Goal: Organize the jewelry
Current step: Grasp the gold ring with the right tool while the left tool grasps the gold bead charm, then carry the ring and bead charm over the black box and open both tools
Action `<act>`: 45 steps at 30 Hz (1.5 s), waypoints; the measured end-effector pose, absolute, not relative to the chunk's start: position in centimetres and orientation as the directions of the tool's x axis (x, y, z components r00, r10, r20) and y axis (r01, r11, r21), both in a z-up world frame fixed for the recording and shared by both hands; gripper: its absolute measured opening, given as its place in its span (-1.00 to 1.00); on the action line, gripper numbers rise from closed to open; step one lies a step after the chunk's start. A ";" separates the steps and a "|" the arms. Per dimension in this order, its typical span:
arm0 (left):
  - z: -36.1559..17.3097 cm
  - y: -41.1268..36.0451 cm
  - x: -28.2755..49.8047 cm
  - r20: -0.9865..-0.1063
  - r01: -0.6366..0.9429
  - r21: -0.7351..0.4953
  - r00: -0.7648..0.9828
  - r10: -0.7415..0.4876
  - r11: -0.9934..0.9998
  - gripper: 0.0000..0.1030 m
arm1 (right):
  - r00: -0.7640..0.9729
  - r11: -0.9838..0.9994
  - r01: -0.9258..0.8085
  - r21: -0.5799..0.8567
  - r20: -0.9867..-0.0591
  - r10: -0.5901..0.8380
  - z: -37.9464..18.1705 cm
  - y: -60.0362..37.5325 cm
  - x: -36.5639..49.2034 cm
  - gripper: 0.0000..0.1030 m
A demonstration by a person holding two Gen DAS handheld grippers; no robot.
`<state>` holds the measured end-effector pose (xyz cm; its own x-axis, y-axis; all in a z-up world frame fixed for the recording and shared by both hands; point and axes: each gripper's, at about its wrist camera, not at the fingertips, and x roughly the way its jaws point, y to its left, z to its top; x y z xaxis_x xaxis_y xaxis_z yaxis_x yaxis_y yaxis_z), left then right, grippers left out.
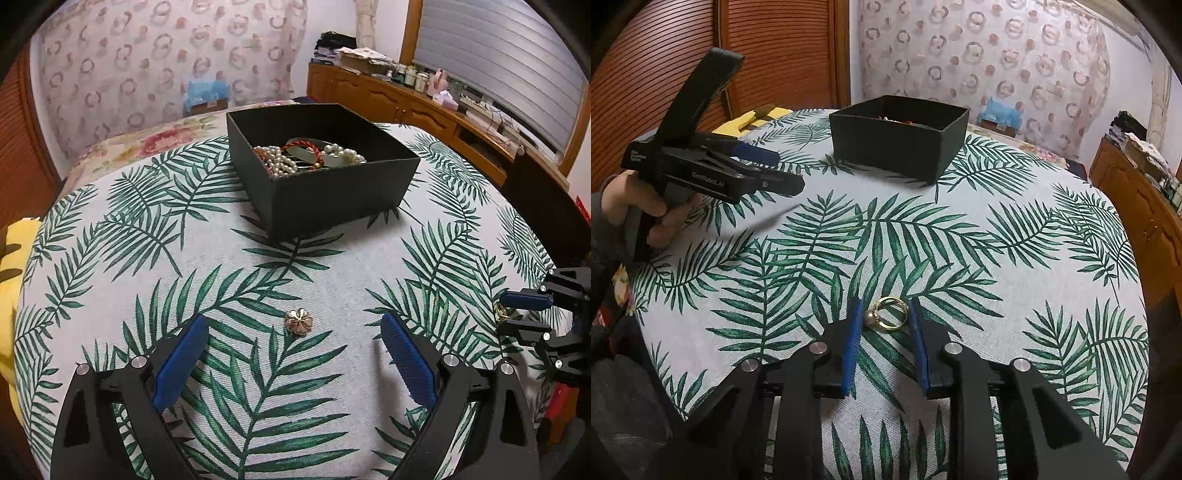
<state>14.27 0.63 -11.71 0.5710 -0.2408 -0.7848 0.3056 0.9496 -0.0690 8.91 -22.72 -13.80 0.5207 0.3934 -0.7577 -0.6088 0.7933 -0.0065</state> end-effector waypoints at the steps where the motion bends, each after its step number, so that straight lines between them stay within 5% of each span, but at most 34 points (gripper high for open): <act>1: -11.7 0.5 14.2 -0.784 0.311 -0.072 0.570 -0.246 0.948 0.68 | 0.520 0.792 -0.610 -0.005 -0.757 0.396 -13.8 -22.7 8.9 -0.48; 4: -11.8 0.0 14.1 -0.791 0.331 -0.073 0.555 -0.257 0.941 0.36 | 0.519 0.791 -0.612 0.001 -0.755 0.402 -13.7 -22.6 8.9 -0.49; 11: -11.7 -0.2 14.2 -0.791 0.342 -0.057 0.558 -0.251 0.938 0.08 | 0.515 0.790 -0.613 0.008 -0.755 0.407 -13.5 -22.6 8.8 -0.49; 21: -11.7 -0.2 13.7 -0.781 0.351 -0.023 0.578 -0.236 0.936 -0.73 | 0.530 0.784 -0.620 -0.007 -0.741 0.412 -12.4 -22.3 9.0 -0.49; 45: -7.5 0.3 13.8 -0.664 0.311 -0.099 0.687 -0.296 0.945 -0.73 | 0.614 0.767 -0.640 -0.048 -0.631 0.474 -6.9 -18.3 15.9 -0.49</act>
<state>13.84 0.31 -7.48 0.6870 -0.2958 -0.6637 0.3113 0.9451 -0.0989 15.92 -18.30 -6.88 0.6144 0.4736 -0.6310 -0.6402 0.7667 -0.0479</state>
